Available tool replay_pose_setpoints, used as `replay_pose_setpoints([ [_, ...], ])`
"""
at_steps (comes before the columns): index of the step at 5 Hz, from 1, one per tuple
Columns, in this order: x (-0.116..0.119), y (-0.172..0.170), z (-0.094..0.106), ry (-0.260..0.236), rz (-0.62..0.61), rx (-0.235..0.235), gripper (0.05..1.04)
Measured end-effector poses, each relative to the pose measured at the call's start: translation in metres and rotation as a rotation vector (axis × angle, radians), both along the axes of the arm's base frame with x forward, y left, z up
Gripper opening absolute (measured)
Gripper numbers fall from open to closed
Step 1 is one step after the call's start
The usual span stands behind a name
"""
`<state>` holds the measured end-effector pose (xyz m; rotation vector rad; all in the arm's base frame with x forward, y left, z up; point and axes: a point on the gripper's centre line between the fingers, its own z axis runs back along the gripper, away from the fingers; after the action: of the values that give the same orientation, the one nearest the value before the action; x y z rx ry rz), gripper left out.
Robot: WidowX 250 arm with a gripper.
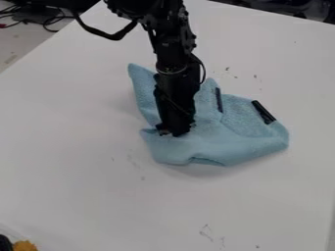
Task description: Unfold the cloth from the middle to the bottom right
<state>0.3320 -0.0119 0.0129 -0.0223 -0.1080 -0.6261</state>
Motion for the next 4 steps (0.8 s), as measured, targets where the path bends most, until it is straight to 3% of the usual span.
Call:
replay_pose_setpoints([
  [1, -0.002, -0.001, 0.001, 0.005, -0.009, 0.014, 0.344],
  [2, 0.0, 0.002, 0.007, 0.018, -0.028, 0.045, 0.156],
  [3, 0.002, 0.005, 0.025, -0.011, -0.03, 0.071, 0.069],
  [4, 0.001, -0.004, 0.037, -0.044, -0.032, 0.064, 0.058],
])
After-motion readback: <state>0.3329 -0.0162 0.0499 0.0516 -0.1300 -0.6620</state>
